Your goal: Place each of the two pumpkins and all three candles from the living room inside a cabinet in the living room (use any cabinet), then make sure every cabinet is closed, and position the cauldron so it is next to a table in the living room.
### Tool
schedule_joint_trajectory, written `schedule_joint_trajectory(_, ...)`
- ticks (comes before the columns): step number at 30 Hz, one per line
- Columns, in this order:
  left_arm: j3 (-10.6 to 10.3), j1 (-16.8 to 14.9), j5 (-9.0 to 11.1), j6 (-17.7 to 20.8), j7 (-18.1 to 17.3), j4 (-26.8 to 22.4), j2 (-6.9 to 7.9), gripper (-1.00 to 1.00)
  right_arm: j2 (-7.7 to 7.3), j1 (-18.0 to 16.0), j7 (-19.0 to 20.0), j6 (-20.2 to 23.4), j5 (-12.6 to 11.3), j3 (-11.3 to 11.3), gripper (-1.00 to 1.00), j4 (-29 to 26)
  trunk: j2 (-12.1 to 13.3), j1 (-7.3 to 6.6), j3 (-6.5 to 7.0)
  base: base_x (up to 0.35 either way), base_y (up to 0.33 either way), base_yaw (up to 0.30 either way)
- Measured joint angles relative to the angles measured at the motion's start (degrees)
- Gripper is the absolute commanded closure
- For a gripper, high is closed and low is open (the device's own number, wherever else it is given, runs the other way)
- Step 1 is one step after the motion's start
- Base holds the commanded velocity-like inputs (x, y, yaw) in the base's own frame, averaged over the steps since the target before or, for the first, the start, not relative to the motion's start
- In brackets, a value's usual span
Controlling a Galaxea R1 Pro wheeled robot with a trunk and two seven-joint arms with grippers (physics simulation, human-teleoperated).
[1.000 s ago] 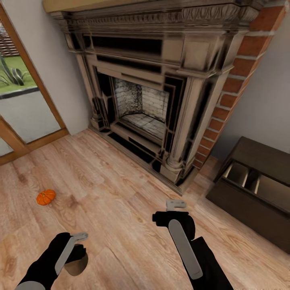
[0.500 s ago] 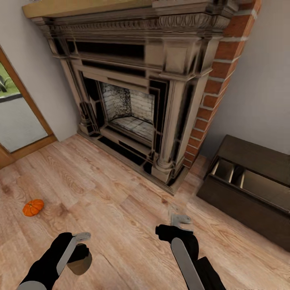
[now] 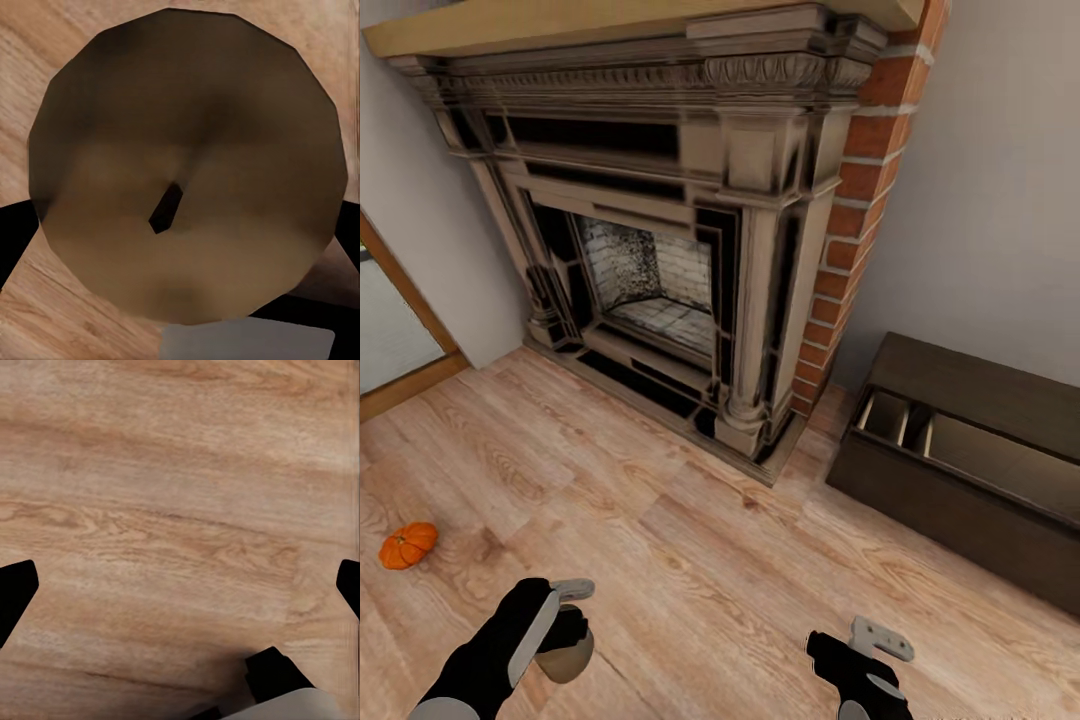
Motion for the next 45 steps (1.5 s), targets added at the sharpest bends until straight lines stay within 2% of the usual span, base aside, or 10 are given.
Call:
schedule_joint_trajectory(6, -3.62, 0.01, 0.16, -0.01, 0.00, 0.00, -0.05, 1.00, -0.01, 0.20, -0.13, -1.36, 0.03, -0.38, -1.00, 1.03, 0.00, 0.00, 0.45, 0.000, 0.000, -0.205)
schedule_joint_trajectory(12, -4.15, 0.00, 0.01, -0.11, 0.00, 0.01, -0.13, 1.00, -0.02, 0.23, -0.24, -3.45, -0.09, -0.86, -1.00, 2.23, 0.00, 0.00, 0.76, 0.000, 0.000, -0.247)
schedule_joint_trajectory(14, -4.23, 0.00, 0.07, -0.26, 0.00, -0.10, -0.13, 1.00, 0.03, 0.23, -0.16, -4.25, -0.27, -1.92, -1.00, 4.28, 0.00, 0.00, 0.78, 0.000, 0.000, -0.273)
schedule_joint_trajectory(17, -4.41, 0.01, 0.16, -0.65, 0.07, -0.23, -0.30, 1.00, 0.34, 0.23, -0.05, -6.17, -0.51, -5.55, -1.00, 7.07, 0.00, 0.00, 0.79, 0.000, 0.000, -0.277)
schedule_joint_trajectory(24, -10.60, 0.03, 0.37, -1.58, 0.10, -0.29, -0.65, 1.00, 0.38, 0.22, -0.07, -8.98, -0.48, -7.04, -1.00, 9.43, 0.00, 0.01, 0.79, -0.025, 0.000, -0.278)
schedule_joint_trajectory(30, -11.23, 0.02, 0.21, -2.25, 0.01, -0.34, -0.61, 1.00, -0.08, 0.62, -0.23, -11.82, -0.51, -9.03, -1.00, 10.11, 0.00, 0.00, 0.78, -0.008, 0.000, -0.278)
schedule_joint_trajectory(34, -11.38, 0.05, 0.27, -2.37, -0.06, -0.38, -0.63, 1.00, -0.10, 0.70, -0.19, -12.05, -0.52, -9.70, -1.00, 10.27, 0.00, 0.00, 0.78, 0.000, 0.000, -0.278)
schedule_joint_trajectory(38, -13.30, 0.07, 0.34, -2.56, -0.09, -0.54, -0.50, 1.00, -0.10, 0.71, -0.15, -12.15, -0.56, -10.00, -1.00, 10.29, 0.00, 0.00, 0.78, 0.000, 0.000, -0.278)
schedule_joint_trajectory(41, -13.79, 0.08, 0.19, -2.62, -0.03, -0.59, -0.50, 1.00, -0.11, 0.71, -0.17, -12.17, -0.59, -10.15, -1.00, 10.30, 0.00, 0.00, 0.78, 0.000, 0.000, -0.278)
schedule_joint_trajectory(45, -13.97, 0.10, 0.23, -3.93, -0.01, -0.64, -0.54, 1.00, -0.08, 0.71, -0.10, -12.17, -0.61, -11.68, -1.00, 10.30, 0.00, 0.00, 0.78, 0.000, 0.000, -0.278)
